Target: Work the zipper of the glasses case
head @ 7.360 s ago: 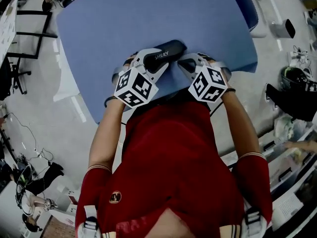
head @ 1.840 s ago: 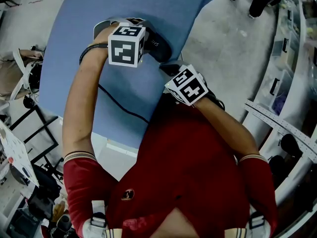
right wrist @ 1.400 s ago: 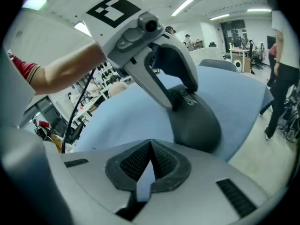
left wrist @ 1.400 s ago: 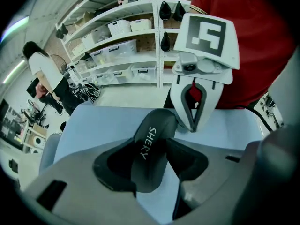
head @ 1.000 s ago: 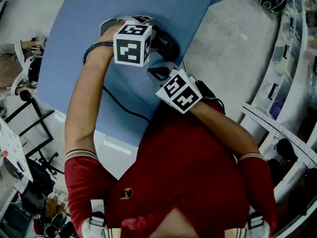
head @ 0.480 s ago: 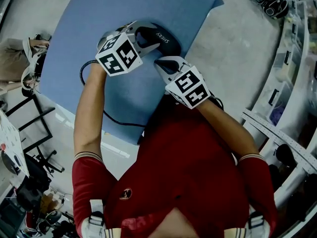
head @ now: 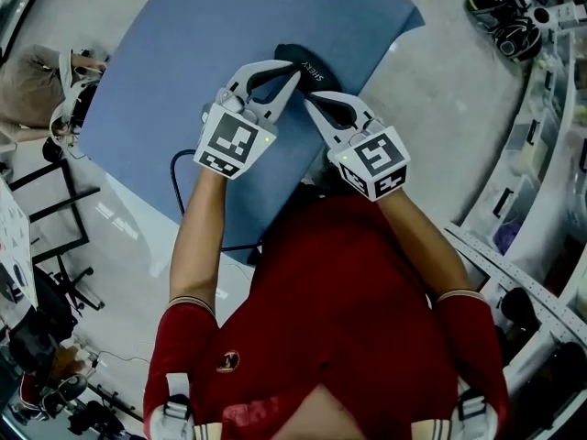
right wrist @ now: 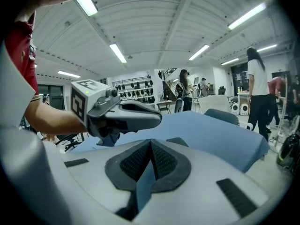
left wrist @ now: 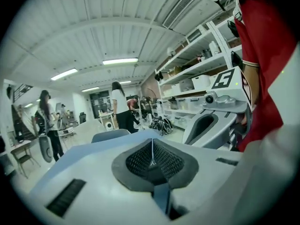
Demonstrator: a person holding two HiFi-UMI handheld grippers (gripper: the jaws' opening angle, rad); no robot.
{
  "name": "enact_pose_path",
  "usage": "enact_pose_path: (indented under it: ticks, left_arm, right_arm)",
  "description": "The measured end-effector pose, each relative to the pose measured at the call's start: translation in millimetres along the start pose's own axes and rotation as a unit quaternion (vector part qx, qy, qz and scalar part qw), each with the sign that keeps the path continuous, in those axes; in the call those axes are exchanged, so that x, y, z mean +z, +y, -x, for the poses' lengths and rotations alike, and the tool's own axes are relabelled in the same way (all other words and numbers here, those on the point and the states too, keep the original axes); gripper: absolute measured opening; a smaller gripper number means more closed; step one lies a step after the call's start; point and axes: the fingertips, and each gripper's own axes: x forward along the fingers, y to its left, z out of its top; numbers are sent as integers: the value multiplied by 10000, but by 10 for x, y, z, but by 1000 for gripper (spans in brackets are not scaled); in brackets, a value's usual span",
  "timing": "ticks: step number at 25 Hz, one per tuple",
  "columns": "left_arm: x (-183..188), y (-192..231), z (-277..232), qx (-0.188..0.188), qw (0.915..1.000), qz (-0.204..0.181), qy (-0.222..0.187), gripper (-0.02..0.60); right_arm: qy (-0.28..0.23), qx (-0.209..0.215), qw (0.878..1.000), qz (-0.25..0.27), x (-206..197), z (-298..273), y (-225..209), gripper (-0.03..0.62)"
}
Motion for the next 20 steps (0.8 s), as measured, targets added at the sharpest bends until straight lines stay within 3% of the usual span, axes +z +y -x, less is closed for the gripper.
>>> enact_pose_path:
  ticks: [5,12,16,20]
  left_arm:
    - [185,-33,170,934,9938,461,-377,9]
    - [440,-1,461,1983,9690,1079,-1001,8]
    - [522,-12,568,2371,9548,1295,-1239,8]
    - [557,-103,568,2549,9499,1296,-1260,8]
  right_arm:
    - [-628,124,9979,-5,258,145,-66,-3]
    - [-1224,526,9910,159,586,307,-72,-3]
    - [-1318,695,9884,298,660,391,-91,-3]
    - [-1442,792,9858,325,696,512,-154,-3]
